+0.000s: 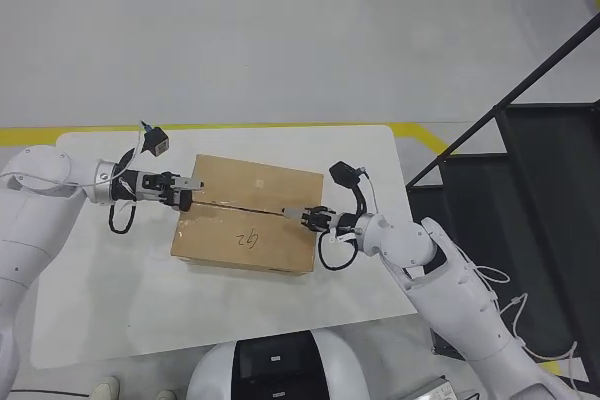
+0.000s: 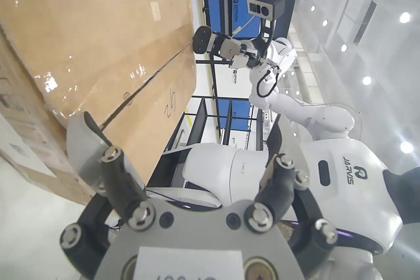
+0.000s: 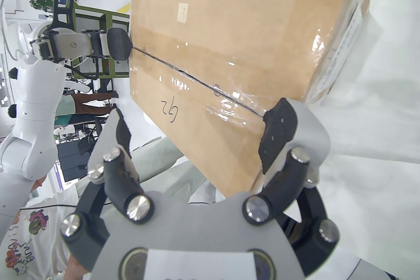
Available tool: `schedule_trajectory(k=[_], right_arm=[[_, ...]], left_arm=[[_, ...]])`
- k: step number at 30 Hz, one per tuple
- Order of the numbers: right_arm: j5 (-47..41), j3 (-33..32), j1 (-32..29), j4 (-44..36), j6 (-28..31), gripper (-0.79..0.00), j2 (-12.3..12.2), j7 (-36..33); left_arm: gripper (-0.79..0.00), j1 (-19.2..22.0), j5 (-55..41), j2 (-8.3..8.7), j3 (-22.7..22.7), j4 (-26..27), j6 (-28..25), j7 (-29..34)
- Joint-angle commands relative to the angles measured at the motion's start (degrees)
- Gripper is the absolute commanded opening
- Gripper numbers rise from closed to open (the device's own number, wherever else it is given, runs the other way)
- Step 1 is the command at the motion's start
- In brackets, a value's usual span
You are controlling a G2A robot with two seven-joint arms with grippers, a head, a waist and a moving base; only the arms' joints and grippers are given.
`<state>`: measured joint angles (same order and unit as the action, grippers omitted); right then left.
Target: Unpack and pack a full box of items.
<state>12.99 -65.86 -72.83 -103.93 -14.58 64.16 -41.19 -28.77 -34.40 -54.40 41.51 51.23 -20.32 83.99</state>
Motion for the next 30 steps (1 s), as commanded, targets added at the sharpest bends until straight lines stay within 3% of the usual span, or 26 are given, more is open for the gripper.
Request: schedule_trajectory(k=[1, 8, 19, 23, 30], right_arm=[[-0.11, -0.04, 0.19, 0.06, -0.16, 0.000, 0.03, 0.20], [-5.36, -3.14, -2.39, -2.11, 0.14, 0.000, -0.01, 2.67], [-13.69, -12.53, -15.16, -6.75, -4.73, 0.000, -1.28, 1.14], [-22.06, -12.68, -17.10, -3.77, -4.18, 0.000, -0.76, 3.05], [-34.18, -9.65, -14.61, 5.11, 0.11, 0.000, 0.77, 7.84]], left_arm=[[0.000, 0.04, 0.28, 0.04, -0.29, -0.03, -0.37, -0.39], [0.000, 0.25, 0.33, -0.12, -1.09, 0.06, -1.16, -1.17], [0.000, 0.25, 0.33, -0.12, -1.09, 0.06, -1.16, -1.17], [0.000, 0.25, 0.33, -0.12, -1.09, 0.06, -1.16, -1.17], [0.000, 0.25, 0.33, -0.12, -1.09, 0.06, -1.16, -1.17]])
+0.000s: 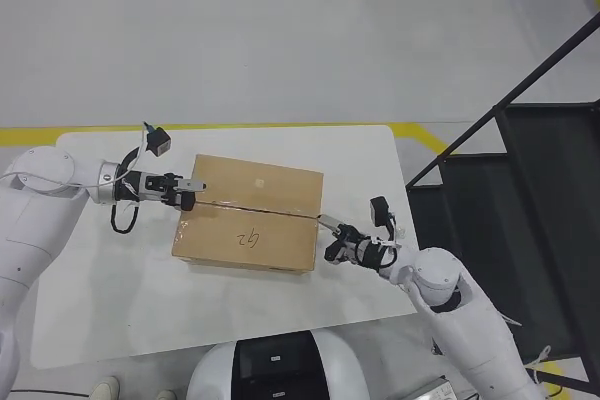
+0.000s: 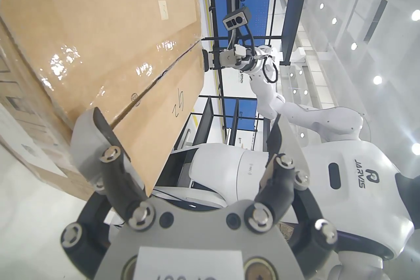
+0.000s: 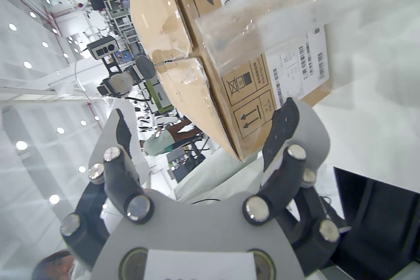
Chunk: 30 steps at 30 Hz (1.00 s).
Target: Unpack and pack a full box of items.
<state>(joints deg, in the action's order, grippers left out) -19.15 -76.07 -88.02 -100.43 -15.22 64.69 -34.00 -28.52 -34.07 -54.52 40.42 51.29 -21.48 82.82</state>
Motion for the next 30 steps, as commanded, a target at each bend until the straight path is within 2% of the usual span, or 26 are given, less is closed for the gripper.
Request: schedule_trajectory(k=[1, 8, 15, 22, 30], right_arm=[[-3.27, 1.13, 1.13, 2.87, 1.44, 0.000, 0.46, 1.25], [-12.27, 4.19, 4.11, 9.83, 8.05, 0.000, 2.08, 5.18], [-14.70, 6.85, 5.96, 14.81, 17.80, 0.000, 3.23, 5.37], [-16.97, 6.98, 5.26, 17.94, 28.12, 0.000, 4.05, 7.60], [-16.23, 7.68, 6.16, 19.80, 28.87, 0.000, 4.72, 11.37]], left_arm=[[0.000, 0.00, 0.00, 0.00, 0.00, 0.00, 0.00, 0.00], [0.000, 0.00, 0.00, 0.00, 0.00, 0.00, 0.00, 0.00], [0.000, 0.00, 0.00, 0.00, 0.00, 0.00, 0.00, 0.00], [0.000, 0.00, 0.00, 0.00, 0.00, 0.00, 0.00, 0.00], [0.000, 0.00, 0.00, 0.00, 0.00, 0.00, 0.00, 0.00]])
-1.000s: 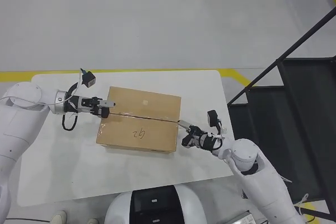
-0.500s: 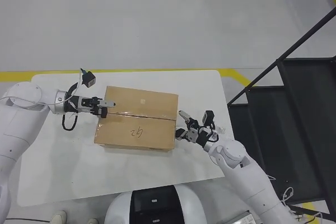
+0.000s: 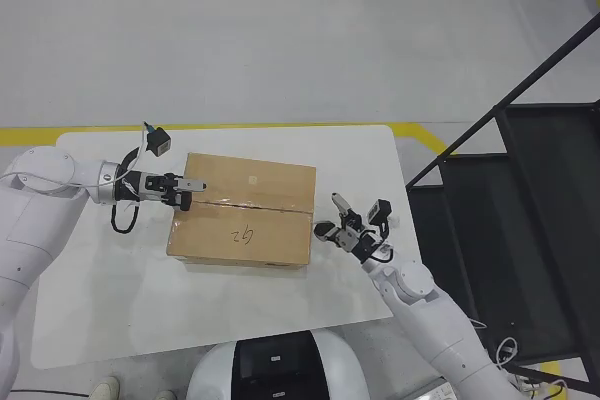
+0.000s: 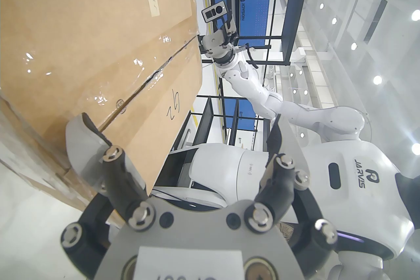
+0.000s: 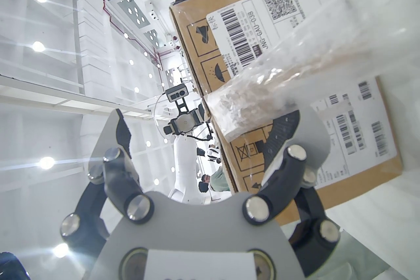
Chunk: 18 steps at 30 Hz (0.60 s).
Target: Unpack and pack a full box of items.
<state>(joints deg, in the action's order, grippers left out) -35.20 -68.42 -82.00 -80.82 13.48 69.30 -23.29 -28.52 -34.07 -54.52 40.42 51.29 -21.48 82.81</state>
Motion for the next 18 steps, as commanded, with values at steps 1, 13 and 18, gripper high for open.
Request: schedule_trajectory(k=[1, 13, 18], right_arm=[[-0.37, 0.05, 0.28, 0.28, 0.43, 0.000, 0.20, 1.16], [-3.59, -0.98, -1.02, -0.14, 5.80, 0.000, 0.92, 1.12], [-3.93, -2.09, -2.62, -2.09, 8.82, 0.000, 0.91, -0.57]], left_arm=[[0.000, 0.00, 0.00, 0.00, 0.00, 0.00, 0.00, 0.00], [0.000, 0.00, 0.00, 0.00, 0.00, 0.00, 0.00, 0.00], [0.000, 0.00, 0.00, 0.00, 0.00, 0.00, 0.00, 0.00]])
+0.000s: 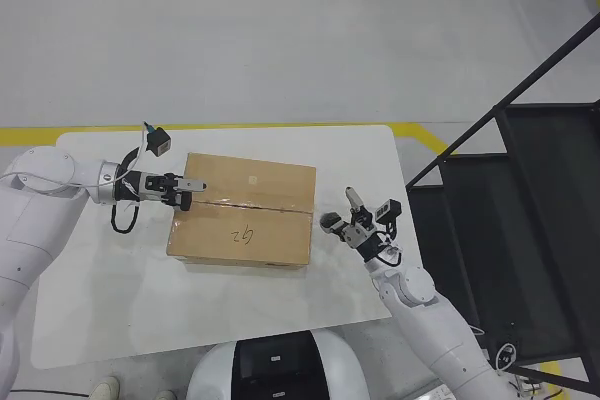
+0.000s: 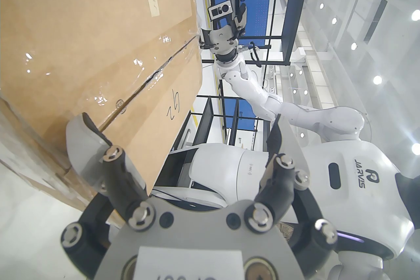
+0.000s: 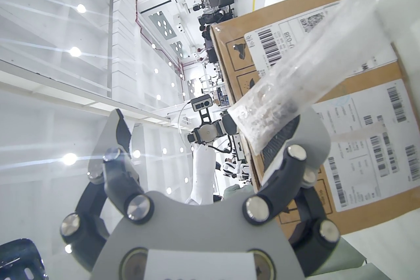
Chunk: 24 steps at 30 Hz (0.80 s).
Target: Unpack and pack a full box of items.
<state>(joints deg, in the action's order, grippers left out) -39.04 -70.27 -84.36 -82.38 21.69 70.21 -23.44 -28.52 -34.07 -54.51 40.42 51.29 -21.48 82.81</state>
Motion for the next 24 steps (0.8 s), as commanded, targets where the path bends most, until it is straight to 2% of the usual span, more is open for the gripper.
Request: schedule_trajectory(k=[1, 11, 24], right_arm=[[-0.06, -0.45, -0.52, -0.91, 0.99, 0.000, -0.01, -0.75], [4.36, -1.64, 0.70, -2.70, -0.33, 0.000, -0.26, -4.50], [10.70, -0.79, 4.20, -2.81, -3.90, 0.000, -0.12, -5.41]], left_arm=[[0.000, 0.00, 0.00, 0.00, 0.00, 0.00, 0.00, 0.00], [0.000, 0.00, 0.00, 0.00, 0.00, 0.00, 0.00, 0.00], [0.000, 0.00, 0.00, 0.00, 0.00, 0.00, 0.00, 0.00]])
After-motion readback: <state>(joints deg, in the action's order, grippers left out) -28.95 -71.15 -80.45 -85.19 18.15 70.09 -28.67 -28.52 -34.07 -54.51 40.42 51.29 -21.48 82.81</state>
